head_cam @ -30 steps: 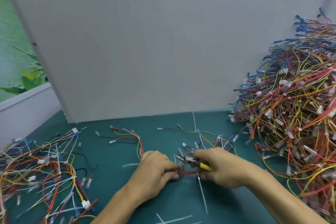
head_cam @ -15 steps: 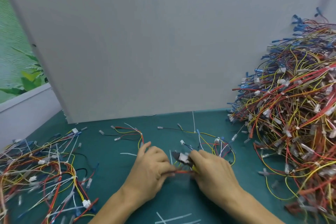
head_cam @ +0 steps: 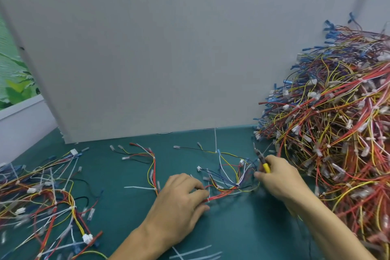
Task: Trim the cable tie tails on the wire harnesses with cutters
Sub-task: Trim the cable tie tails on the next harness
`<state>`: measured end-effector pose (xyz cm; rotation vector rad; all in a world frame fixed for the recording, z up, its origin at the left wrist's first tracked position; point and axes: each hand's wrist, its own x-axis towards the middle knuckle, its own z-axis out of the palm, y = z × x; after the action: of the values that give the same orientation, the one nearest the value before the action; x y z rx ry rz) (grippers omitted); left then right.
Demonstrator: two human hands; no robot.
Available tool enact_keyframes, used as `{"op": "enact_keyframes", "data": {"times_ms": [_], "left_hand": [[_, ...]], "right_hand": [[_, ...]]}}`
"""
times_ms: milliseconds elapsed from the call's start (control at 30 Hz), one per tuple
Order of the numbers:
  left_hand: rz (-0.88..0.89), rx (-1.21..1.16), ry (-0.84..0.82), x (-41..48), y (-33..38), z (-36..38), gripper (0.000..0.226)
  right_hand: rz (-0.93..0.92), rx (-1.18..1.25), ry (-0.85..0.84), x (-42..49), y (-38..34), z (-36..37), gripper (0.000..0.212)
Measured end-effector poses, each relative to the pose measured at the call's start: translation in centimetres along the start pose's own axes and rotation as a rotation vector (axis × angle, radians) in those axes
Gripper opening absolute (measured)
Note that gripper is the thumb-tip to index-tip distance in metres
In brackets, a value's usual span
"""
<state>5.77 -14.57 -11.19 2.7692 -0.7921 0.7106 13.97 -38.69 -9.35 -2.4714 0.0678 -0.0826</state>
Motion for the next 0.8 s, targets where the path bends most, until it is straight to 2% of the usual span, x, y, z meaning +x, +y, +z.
{"op": "enact_keyframes", "data": {"times_ms": [67,200,267,333,400,467,533,667,800], "left_hand": [[-0.016,0.0,-0.069,0.3,0.6,0.5,0.025],[-0.128,-0.01,-0.15,1.1,0.5,1.4,0.017],[-0.215,-0.155,-0.112,1.2,-0.1,1.2,0.022],[-0.334,-0.365,-0.045,1.6,-0.6,0.2,0.023],[-0.472,-0.626,-0.077,2.0,-1.4,-0.8,0.026],[-0.545,-0.774,-0.156,2.2,-2.2,-1.4,0.024],[-0.539,-0.722,-0.203,2.2,-2.6,-1.5,0.022],[-0.509,-0.469,-0.312,1.6,-2.5,-0.3,0.015],[-0.371,-0.19,-0.271,1.1,-2.7,0.7,0.008]], "right_hand": [[-0.046,-0.01,-0.002,-0.3,0.0,0.3,0.015],[-0.389,-0.055,-0.167,-0.9,-0.8,-0.4,0.02],[-0.53,-0.09,-0.239,-1.0,-1.1,-0.4,0.025],[-0.602,-0.096,-0.228,-1.0,-1.3,-0.3,0.022],[-0.604,-0.104,-0.177,-1.0,-1.4,-0.4,0.015],[-0.603,-0.082,-0.158,-0.9,-1.6,-0.6,0.016],[-0.606,-0.085,-0.188,-0.7,-1.8,-0.6,0.016],[-0.533,-0.231,-0.339,-0.5,-1.7,-0.1,0.021],[-0.471,-0.152,-0.435,-0.2,-1.5,-0.5,0.016]]}}
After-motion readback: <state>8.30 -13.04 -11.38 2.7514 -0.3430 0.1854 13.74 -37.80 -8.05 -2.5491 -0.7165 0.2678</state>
